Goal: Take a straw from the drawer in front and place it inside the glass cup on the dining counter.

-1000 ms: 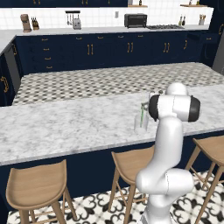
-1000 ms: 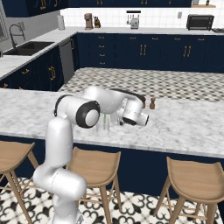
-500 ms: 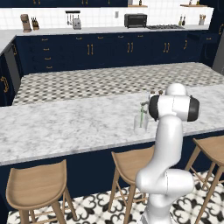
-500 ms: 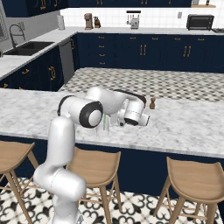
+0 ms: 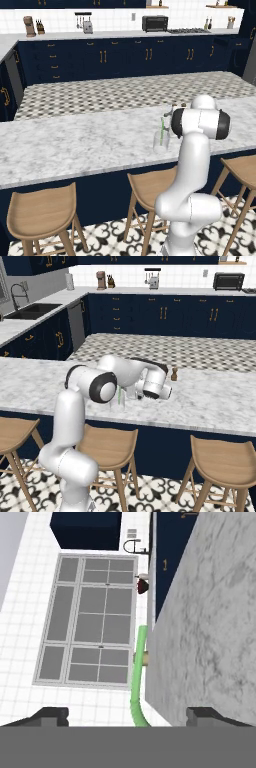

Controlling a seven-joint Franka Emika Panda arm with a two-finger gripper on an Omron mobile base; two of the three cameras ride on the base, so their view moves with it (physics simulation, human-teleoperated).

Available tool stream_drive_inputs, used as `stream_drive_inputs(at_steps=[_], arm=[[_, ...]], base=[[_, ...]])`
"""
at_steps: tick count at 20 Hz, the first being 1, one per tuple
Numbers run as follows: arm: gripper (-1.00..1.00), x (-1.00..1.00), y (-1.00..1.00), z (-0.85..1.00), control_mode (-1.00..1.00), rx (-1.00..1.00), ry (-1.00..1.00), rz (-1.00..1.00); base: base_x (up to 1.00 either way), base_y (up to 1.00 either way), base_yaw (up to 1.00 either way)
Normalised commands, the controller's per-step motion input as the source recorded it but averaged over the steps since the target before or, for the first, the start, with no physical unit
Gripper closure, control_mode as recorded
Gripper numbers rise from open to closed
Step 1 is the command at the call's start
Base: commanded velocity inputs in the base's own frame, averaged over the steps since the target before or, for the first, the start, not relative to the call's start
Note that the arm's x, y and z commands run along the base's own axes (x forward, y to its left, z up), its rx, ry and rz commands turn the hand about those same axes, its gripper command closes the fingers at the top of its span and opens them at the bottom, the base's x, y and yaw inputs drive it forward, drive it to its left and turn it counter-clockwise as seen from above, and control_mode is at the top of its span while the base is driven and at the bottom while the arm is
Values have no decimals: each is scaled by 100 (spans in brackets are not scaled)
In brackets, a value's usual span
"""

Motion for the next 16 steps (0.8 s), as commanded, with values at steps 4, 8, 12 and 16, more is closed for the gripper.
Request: stream_drive_inputs(at_steps=[4,8,12,16], arm=[[-100,-10,0,3,-100,0,0,0],[-100,-6,-19,0,-100,0,0,0],[-100,0,-17,0,-100,0,-3,0],[-100,0,3,0,-100,0,-10,0]], base=[[0,0,0],[0,0,0],[0,0,0],[0,0,0]])
